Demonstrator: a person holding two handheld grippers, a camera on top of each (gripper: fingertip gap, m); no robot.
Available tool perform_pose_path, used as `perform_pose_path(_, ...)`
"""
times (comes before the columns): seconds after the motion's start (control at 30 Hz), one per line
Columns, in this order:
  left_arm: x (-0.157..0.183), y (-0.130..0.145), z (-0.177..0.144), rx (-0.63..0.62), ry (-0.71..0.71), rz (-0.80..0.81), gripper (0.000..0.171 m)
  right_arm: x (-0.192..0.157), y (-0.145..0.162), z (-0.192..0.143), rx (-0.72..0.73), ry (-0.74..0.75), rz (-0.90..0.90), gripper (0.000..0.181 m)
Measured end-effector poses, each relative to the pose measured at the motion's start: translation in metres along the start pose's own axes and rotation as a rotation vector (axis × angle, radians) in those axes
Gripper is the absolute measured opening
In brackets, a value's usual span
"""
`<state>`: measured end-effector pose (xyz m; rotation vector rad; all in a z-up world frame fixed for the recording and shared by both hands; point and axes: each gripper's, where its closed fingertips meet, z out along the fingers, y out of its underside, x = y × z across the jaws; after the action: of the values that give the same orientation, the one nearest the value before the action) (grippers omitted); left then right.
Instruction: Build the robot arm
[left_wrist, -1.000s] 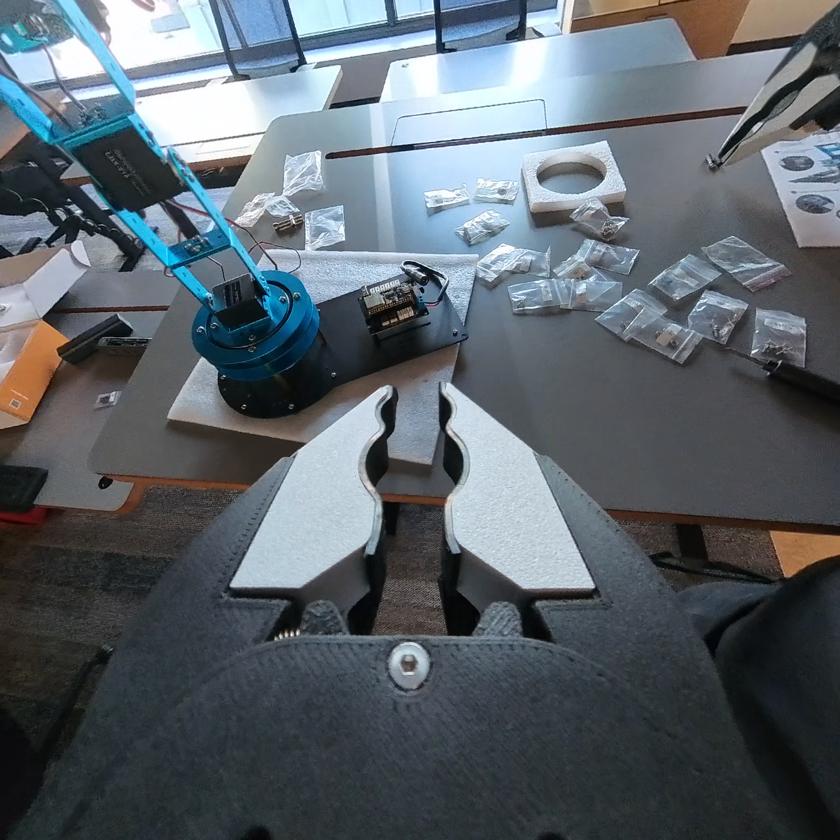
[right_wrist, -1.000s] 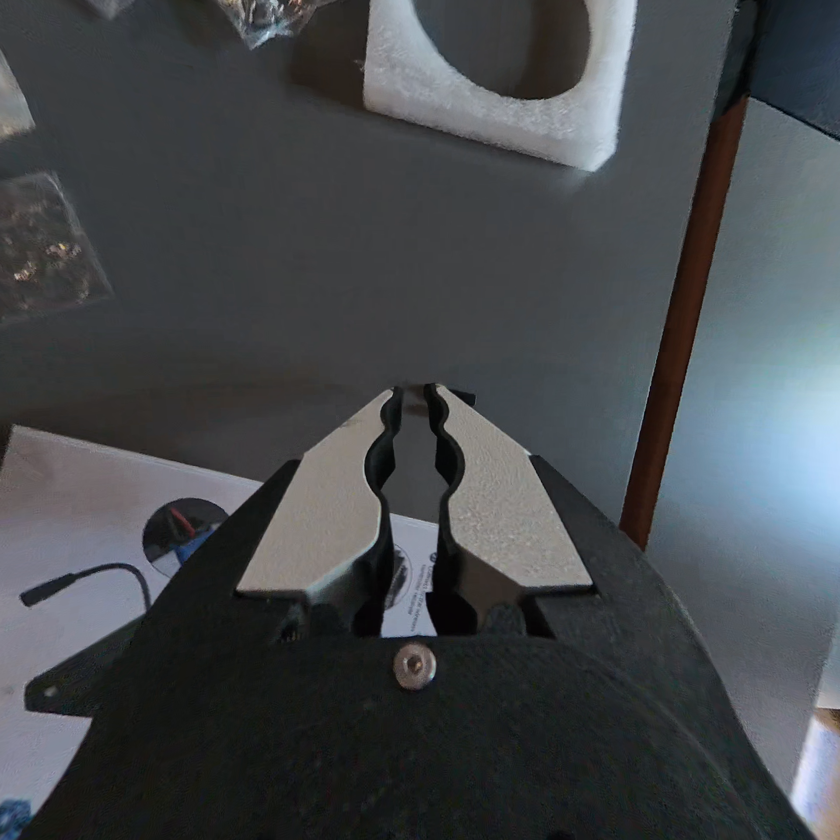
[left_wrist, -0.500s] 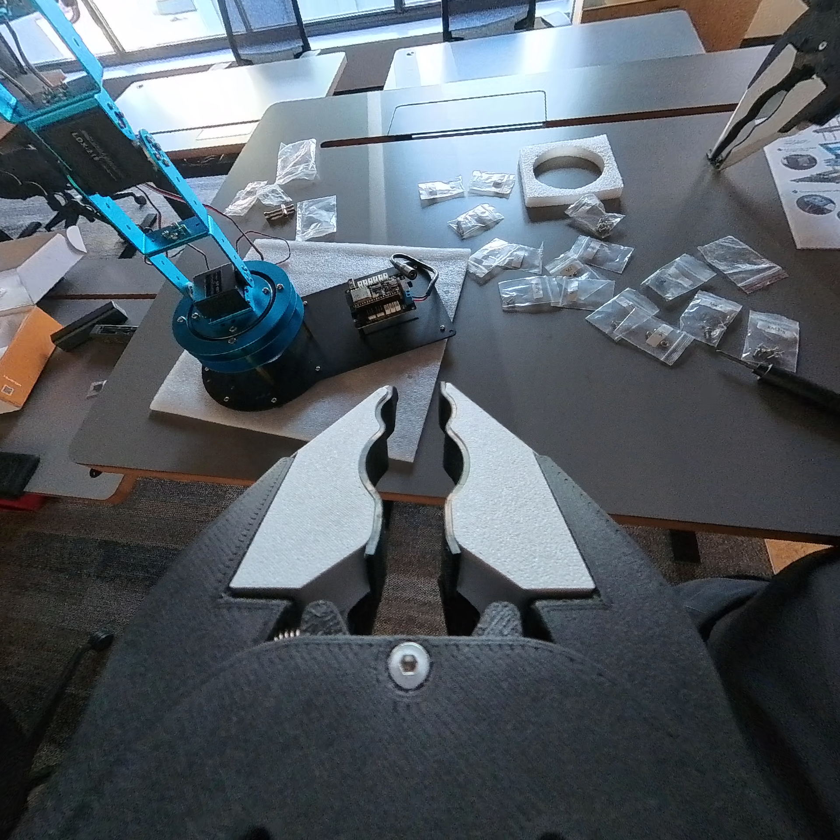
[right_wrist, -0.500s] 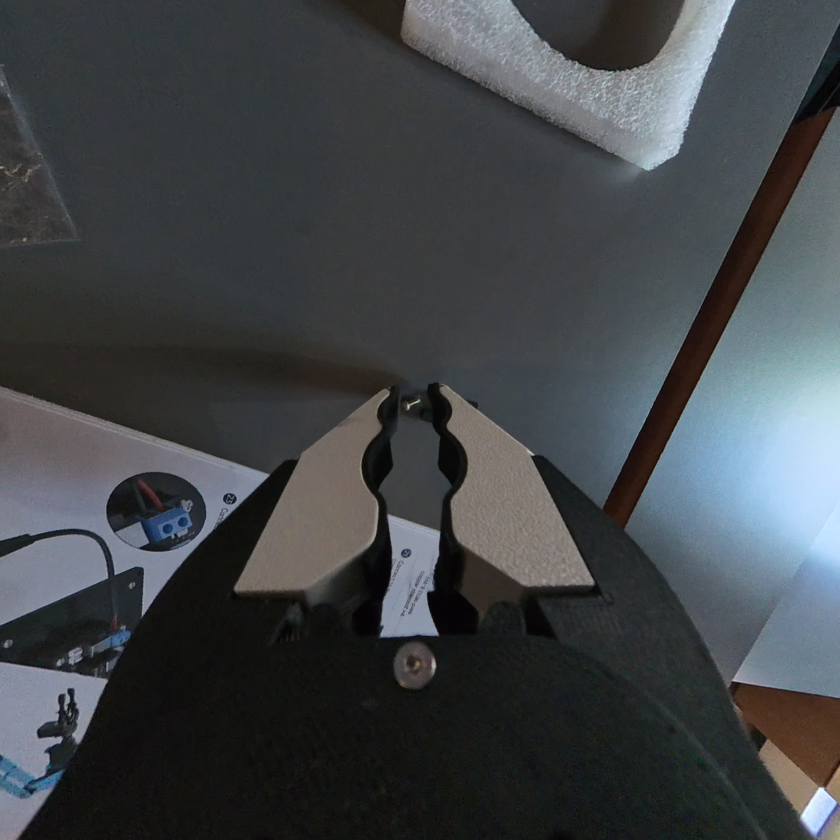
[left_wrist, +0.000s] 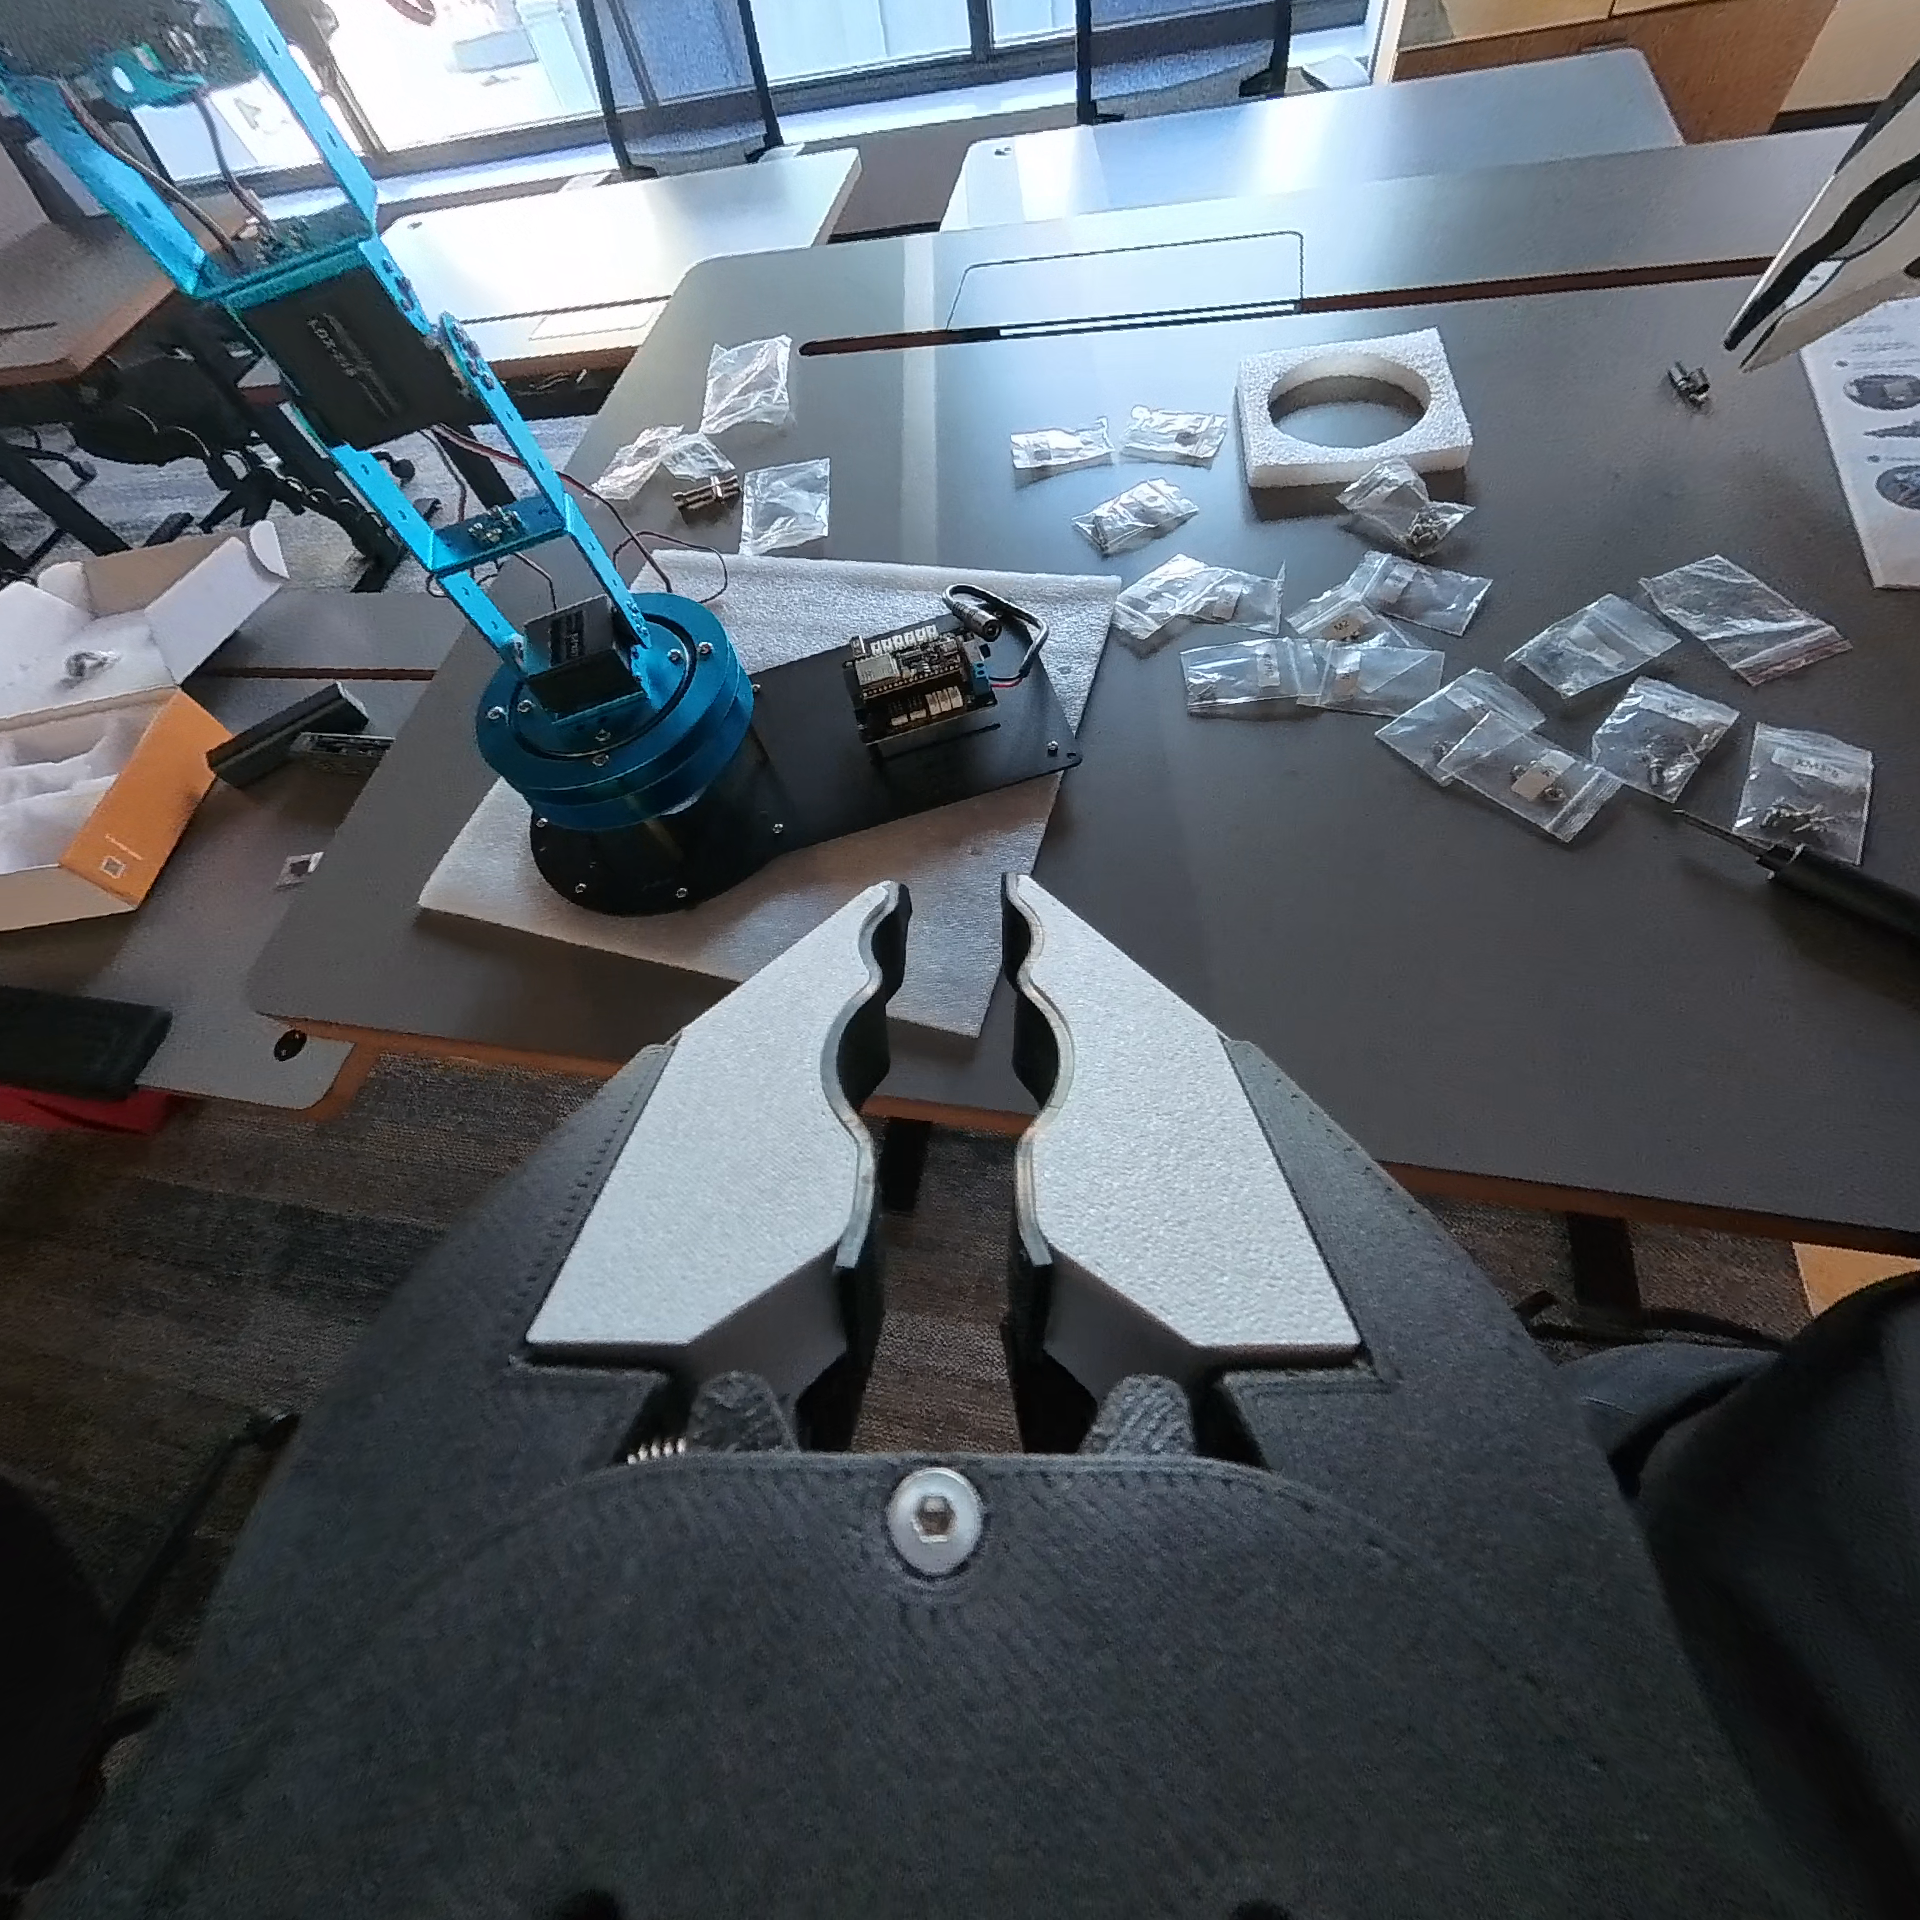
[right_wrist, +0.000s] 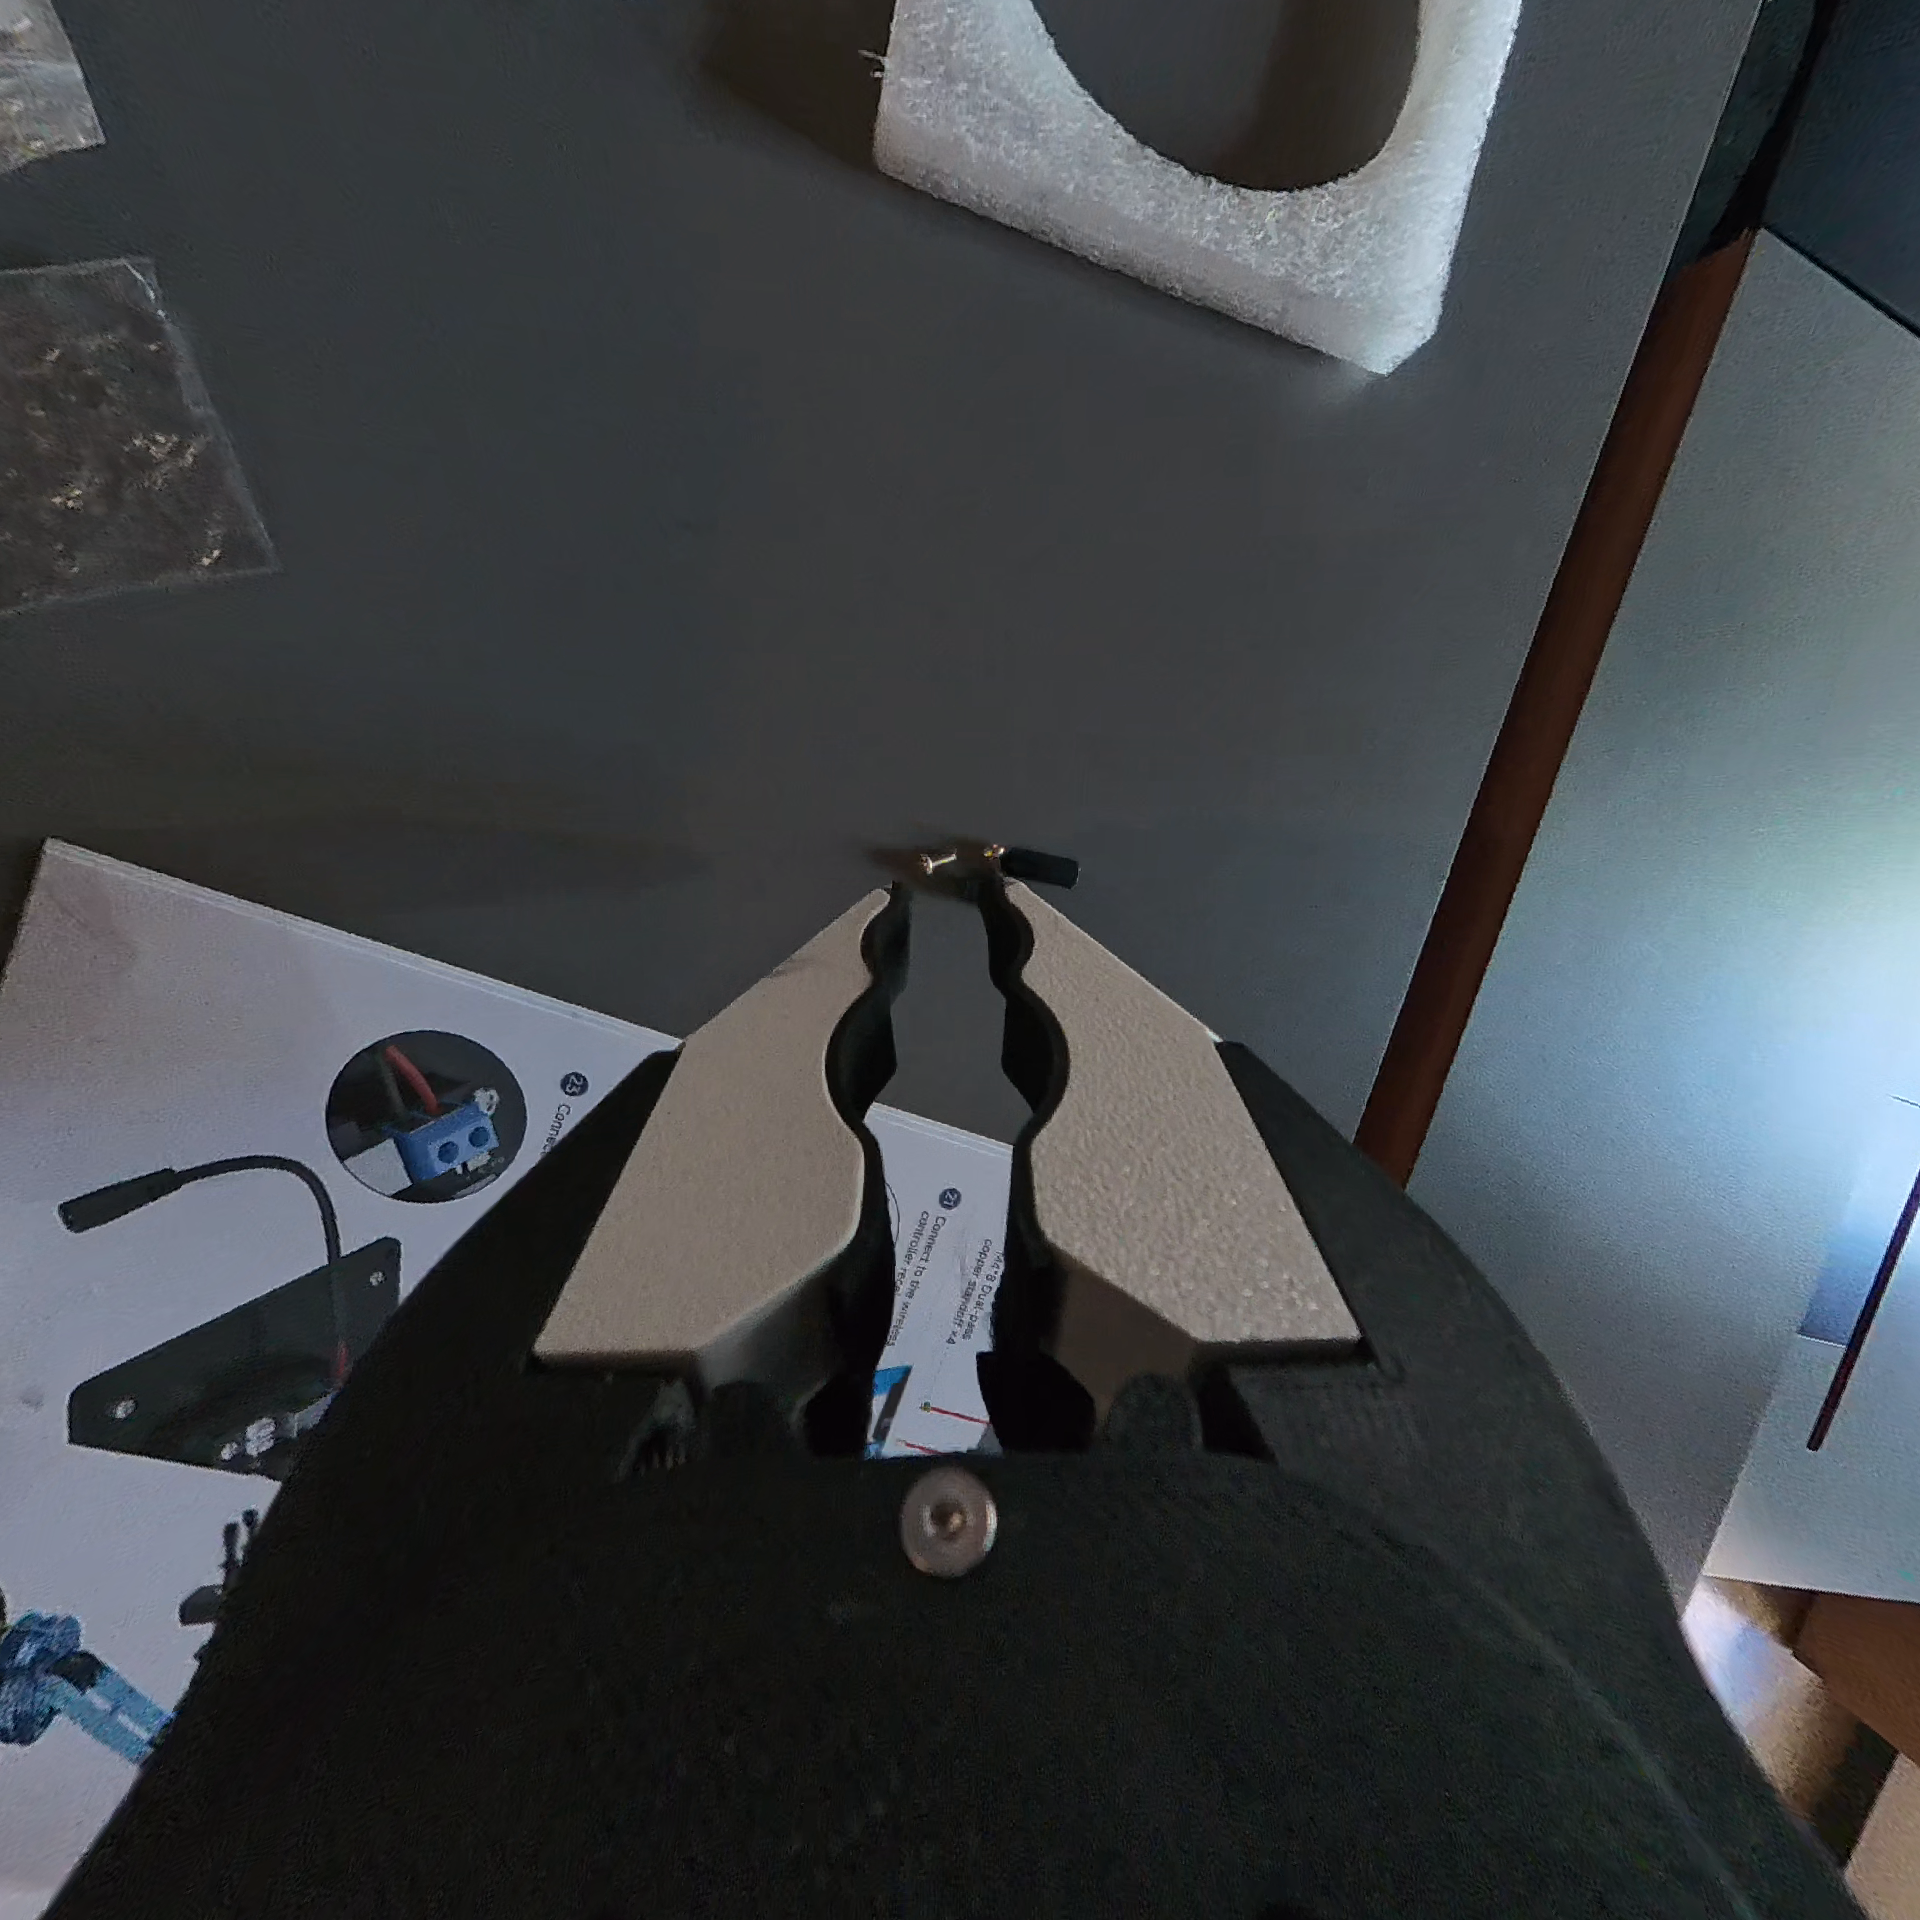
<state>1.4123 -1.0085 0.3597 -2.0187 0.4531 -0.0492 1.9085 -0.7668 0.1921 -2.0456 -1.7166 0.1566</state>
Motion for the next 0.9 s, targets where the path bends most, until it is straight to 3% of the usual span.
perform_pose_path(0.4,-0.004,0.002,-0.004,0.008,0.002,-0.002,0.016,-0.008,0.006,-0.006,0.004,0.015,0.042,0.015)
perform_pose_path(0.9,0.014,-0.015,0.01,0.032,0.096,0.052,0.016,-0.048,0.044,-0.052,0.018,0.103,0.112,0.015)
